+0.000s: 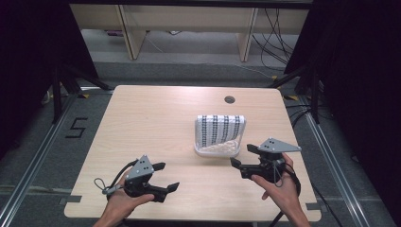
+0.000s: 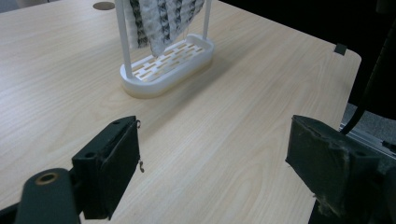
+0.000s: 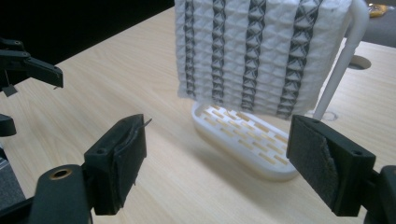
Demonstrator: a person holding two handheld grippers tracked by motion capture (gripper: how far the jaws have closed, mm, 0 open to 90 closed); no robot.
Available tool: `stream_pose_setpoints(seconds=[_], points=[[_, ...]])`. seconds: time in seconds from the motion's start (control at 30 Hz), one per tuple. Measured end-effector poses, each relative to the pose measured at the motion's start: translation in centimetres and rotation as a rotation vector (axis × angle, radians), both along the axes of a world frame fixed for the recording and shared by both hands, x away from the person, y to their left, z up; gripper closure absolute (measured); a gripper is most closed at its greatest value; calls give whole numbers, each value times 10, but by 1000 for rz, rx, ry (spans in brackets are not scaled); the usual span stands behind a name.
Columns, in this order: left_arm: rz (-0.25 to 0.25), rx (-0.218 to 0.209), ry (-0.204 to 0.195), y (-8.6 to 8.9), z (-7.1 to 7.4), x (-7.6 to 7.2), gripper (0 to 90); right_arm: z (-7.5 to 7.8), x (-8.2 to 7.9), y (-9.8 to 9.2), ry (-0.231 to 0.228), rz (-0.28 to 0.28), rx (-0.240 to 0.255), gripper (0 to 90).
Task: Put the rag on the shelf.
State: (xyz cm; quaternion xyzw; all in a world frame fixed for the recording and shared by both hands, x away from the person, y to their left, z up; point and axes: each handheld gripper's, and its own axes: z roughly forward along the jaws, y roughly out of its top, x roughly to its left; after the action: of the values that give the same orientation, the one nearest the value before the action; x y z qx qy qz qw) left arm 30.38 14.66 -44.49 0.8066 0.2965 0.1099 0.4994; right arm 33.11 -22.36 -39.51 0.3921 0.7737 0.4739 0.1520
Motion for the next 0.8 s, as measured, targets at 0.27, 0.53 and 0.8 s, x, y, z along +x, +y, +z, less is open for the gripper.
stream_pose_setpoints(seconds=[0.27, 0.53, 0.8], points=[[14, 16, 9, 6, -10, -4, 165, -11, -1, -1, 7, 9, -25, 207], [24, 42, 2, 10, -18, -8, 165, -21, -6, -1, 24, -3, 1, 207], [31, 47, 19, 12, -33, -16, 165, -37, -12, -1, 42, 16, 10, 208]])
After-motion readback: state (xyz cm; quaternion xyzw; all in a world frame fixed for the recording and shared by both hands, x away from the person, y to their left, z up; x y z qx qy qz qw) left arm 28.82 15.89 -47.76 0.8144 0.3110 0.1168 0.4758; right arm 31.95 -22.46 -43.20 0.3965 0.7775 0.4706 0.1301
